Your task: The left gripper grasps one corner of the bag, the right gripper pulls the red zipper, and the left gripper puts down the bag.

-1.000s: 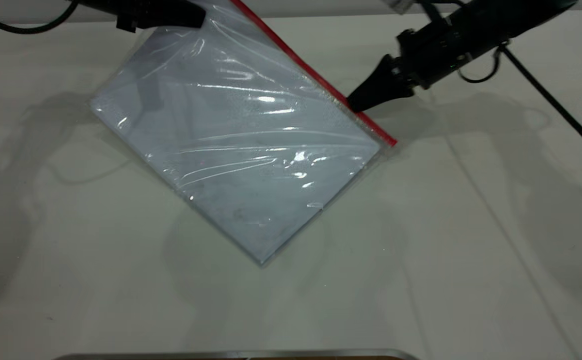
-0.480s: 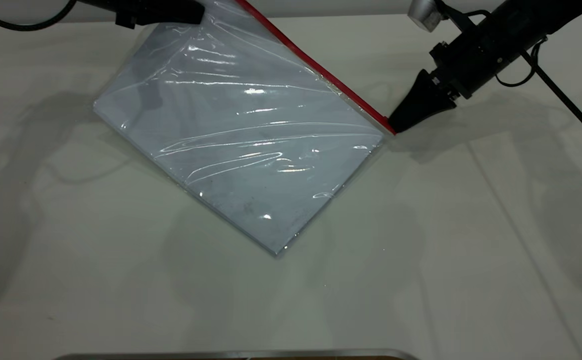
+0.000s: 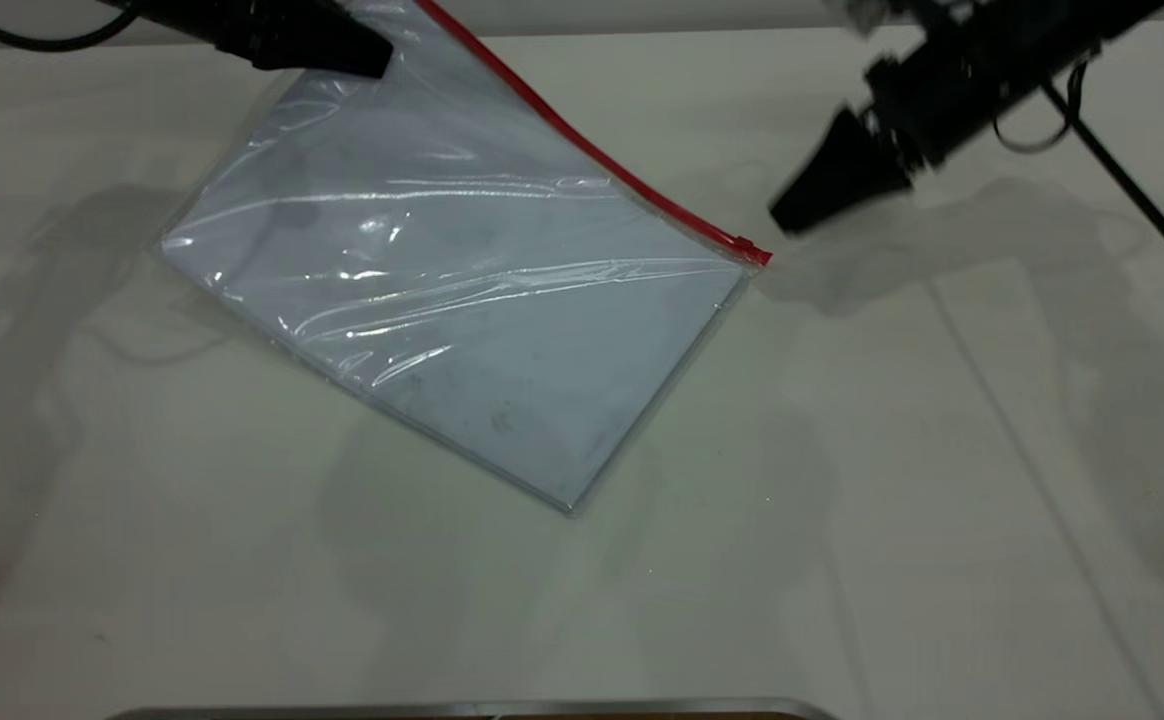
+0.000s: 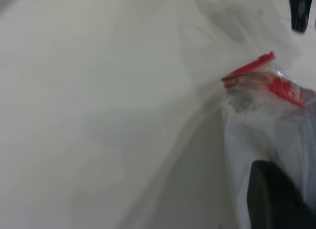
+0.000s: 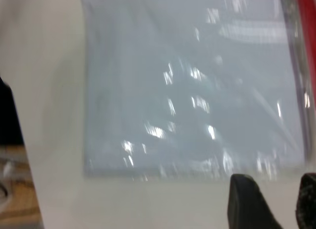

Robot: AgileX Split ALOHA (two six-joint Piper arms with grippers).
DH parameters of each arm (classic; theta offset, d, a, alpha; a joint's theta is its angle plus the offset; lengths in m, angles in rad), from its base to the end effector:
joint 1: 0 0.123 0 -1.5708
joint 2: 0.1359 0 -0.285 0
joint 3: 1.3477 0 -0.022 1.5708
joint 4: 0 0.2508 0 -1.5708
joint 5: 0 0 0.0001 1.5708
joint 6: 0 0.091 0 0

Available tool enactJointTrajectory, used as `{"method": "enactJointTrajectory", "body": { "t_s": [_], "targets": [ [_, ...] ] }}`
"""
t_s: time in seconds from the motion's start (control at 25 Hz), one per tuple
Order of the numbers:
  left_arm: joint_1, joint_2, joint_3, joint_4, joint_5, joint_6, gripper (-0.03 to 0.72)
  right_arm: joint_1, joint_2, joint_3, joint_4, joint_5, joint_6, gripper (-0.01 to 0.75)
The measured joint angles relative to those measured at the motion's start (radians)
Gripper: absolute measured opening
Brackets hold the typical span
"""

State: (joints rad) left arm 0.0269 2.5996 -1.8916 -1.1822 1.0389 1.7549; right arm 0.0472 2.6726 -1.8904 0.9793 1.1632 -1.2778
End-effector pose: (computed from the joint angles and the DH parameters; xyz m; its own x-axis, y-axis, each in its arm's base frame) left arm 0.5006 -0.0592 0.0566 -0.3926 0.4480 -0.8032 0.8868 0.4161 -0.2014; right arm 0.4700 0.0917 0.0136 -0.7319 -0.4739 -0.4896 -0.6788 0.4446 0.5845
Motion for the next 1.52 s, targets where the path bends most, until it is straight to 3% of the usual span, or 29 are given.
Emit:
{"method": "enactJointTrajectory", "body": {
  "t_s": [0.2, 0.36, 0.52, 0.84, 1.0, 1.2, 1.36, 1.52],
  "targets": [
    [0.0, 0.034, 0.0, 0.006, -0.002, -0.369, 0.125, 0.003, -0.136, 0.001, 0.078, 0.007, 0.047, 0.306],
    [0.0, 0.022, 0.0, 0.008, 0.042, -0.623, 0.282, 0.02, -0.296, 0.002, 0.053, 0.014, 0.173, 0.307],
    [0.014, -0.06, 0.0, 0.011, 0.108, -0.704, 0.421, 0.045, -0.489, 0.002, -0.052, 0.033, 0.361, 0.307],
    [0.054, -0.393, 0.0, 0.062, 0.128, -0.845, 0.451, 0.064, -0.9, 0.059, -0.381, 0.063, 0.74, 0.307],
    [0.042, -0.583, 0.0, 0.298, 0.128, -1.006, 0.451, 0.064, -1.116, 0.211, -0.533, 0.071, 0.836, 0.307],
    [-0.005, -0.782, 0.043, 0.635, 0.128, -1.287, 0.448, 0.064, -1.364, 0.498, -0.65, 0.071, 0.923, 0.307],
    [-0.08, -0.94, 0.242, 0.803, 0.128, -1.374, 0.43, 0.064, -1.53, 0.777, -0.743, 0.071, 0.989, 0.307],
    [-0.143, -1.069, 0.513, 0.85, 0.128, -1.385, 0.426, 0.064, -1.675, 1.032, -0.821, 0.049, 1.091, 0.307]
  ]
}}
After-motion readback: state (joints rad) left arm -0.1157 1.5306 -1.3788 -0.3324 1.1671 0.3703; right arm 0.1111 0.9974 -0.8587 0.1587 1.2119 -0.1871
